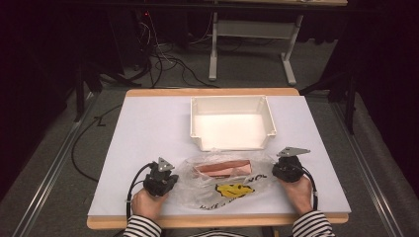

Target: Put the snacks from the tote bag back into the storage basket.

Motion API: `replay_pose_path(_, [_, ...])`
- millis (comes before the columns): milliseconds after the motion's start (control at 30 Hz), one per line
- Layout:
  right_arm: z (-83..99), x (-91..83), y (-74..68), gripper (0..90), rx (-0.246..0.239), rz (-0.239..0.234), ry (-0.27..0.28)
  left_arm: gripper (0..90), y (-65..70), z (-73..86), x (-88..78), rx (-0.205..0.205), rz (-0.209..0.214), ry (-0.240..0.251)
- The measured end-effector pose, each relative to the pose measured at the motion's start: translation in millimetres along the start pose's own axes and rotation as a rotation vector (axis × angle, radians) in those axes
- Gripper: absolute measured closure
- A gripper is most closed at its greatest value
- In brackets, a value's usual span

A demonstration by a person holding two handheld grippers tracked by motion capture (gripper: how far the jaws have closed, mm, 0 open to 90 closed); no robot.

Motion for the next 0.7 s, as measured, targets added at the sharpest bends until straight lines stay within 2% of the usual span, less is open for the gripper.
replay_pose_path(100, [-0.4, 0.0, -1.7, 90.0, -0.012, 0.009, 0.001, 89.4, 3.3, -1.4, -3.6, 0.015, 0.003, 0.027])
replay_pose_path(167, [-0.4, -0.4, -2.7, 90.0, -0.008, 0.012, -0.003, 88.2, 6.7, -6.8, -10.6, 0.033, 0.003, 0.081])
replay_pose_path(367, [-0.3, -0.4, -3.8, 90.0, -0.024, 0.021, -0.003, 71.4, 16.4, -22.3, -32.1, 0.052, -0.018, 0.218])
replay_pose_path(467, [-0.2, -0.4, -3.8, 90.0, -0.028, 0.021, -0.003, 59.8, 21.0, -30.9, -41.1, 0.06, -0.023, 0.268])
replay_pose_path(567, [0.1, -0.1, -3.1, 90.0, -0.03, 0.017, 0.001, 50.8, 24.8, -40.0, -42.7, 0.066, -0.012, 0.283])
replay_pose_path(700, [0.6, 0.1, -2.8, 90.0, -0.027, 0.015, 0.005, 45.6, 31.2, -52.0, -32.6, 0.067, 0.014, 0.283])
Point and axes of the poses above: each handheld gripper's, and its own axes: x roughly forward along the jaws, z roughly out of its underside, y roughly to its right, the point moved 1 cm from there along x, roughly forward along the jaws, and after that the axes turned 8 degrees about z, right-handed, at the moved point
